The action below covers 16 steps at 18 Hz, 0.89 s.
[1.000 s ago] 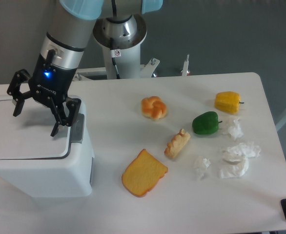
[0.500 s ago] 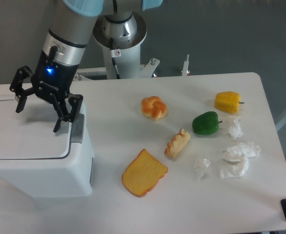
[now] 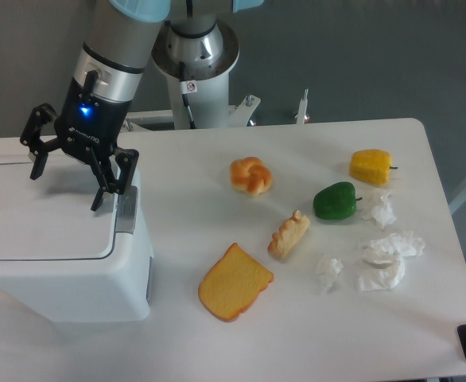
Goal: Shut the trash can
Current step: 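Press the gripper down on the lid to seat it shut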
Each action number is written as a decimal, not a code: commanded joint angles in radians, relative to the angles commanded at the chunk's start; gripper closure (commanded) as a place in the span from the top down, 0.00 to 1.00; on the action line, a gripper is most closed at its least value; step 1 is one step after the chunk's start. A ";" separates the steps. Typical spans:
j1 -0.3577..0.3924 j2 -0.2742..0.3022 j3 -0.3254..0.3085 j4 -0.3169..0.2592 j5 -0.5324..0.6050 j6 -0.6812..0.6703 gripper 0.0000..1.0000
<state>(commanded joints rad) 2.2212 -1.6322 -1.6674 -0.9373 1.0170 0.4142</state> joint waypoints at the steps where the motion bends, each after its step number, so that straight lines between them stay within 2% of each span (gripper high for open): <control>1: 0.002 -0.002 0.002 0.000 0.000 0.000 1.00; 16: 0.009 -0.006 0.002 0.000 0.000 0.000 1.00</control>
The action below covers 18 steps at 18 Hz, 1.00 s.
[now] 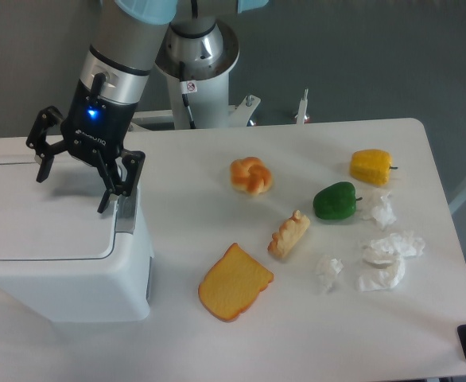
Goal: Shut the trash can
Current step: 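Press the gripper down on the lid to seat it shut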
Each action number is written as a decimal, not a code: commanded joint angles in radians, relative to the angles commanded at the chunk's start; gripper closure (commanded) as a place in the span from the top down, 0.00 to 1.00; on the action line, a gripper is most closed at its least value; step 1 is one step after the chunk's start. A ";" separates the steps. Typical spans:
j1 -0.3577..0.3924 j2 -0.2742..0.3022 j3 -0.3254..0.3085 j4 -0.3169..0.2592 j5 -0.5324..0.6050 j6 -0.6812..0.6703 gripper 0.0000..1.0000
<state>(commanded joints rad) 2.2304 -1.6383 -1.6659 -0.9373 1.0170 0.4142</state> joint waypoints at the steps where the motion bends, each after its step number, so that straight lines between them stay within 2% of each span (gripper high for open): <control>1: 0.000 0.000 0.000 0.000 0.000 0.002 1.00; 18: 0.000 -0.003 -0.002 -0.003 0.028 -0.011 1.00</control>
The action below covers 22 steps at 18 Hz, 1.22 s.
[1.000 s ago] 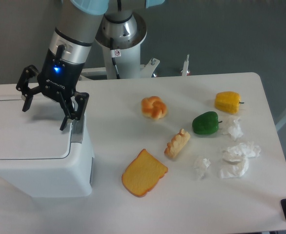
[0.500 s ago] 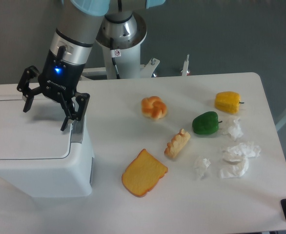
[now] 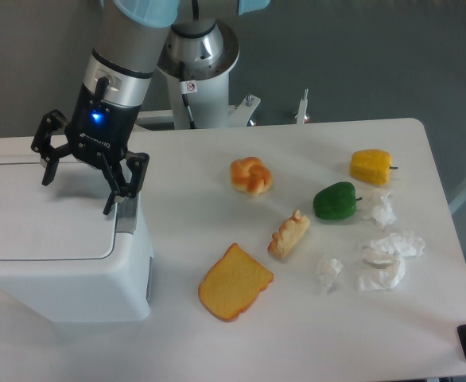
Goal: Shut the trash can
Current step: 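Press the gripper down on the lid to seat it shut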
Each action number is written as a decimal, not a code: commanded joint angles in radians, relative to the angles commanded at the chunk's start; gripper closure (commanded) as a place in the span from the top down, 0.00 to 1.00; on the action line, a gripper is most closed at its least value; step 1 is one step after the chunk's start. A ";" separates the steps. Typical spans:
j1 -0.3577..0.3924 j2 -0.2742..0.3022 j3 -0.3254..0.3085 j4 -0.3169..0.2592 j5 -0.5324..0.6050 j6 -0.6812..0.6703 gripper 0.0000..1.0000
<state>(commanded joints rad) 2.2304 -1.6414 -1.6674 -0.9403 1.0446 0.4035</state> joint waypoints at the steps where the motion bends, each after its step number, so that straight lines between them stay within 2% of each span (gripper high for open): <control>1: 0.000 0.000 0.000 0.000 0.002 0.000 1.00; 22: -0.003 -0.023 0.023 0.005 -0.005 -0.037 1.00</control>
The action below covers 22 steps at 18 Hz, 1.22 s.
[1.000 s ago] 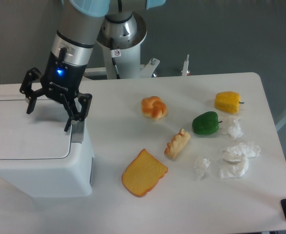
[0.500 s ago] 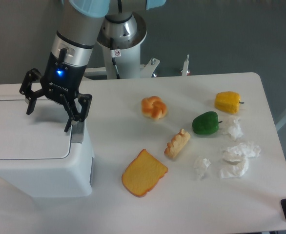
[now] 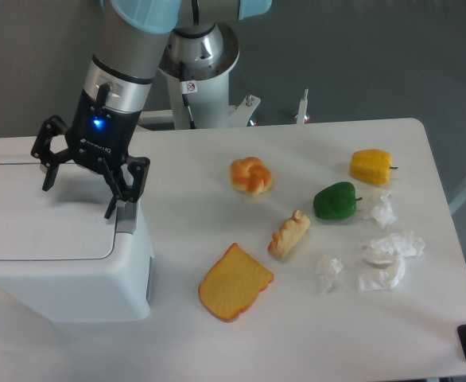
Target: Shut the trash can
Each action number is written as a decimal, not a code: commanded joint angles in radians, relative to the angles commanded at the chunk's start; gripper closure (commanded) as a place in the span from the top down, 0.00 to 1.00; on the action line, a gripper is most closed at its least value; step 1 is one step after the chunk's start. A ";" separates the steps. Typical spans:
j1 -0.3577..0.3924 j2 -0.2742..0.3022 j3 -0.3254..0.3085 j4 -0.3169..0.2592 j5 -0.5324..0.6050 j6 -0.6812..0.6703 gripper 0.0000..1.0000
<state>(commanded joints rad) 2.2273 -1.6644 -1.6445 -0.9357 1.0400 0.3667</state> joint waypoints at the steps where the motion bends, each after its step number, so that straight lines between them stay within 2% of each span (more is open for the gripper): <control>1: 0.002 0.000 0.000 0.000 -0.002 -0.002 1.00; 16: 0.009 -0.011 0.040 0.002 -0.002 -0.009 1.00; 18: 0.029 -0.011 0.063 -0.002 0.002 -0.006 1.00; 22: 0.067 -0.003 0.063 -0.002 0.002 -0.006 1.00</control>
<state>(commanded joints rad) 2.2947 -1.6675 -1.5815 -0.9373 1.0416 0.3605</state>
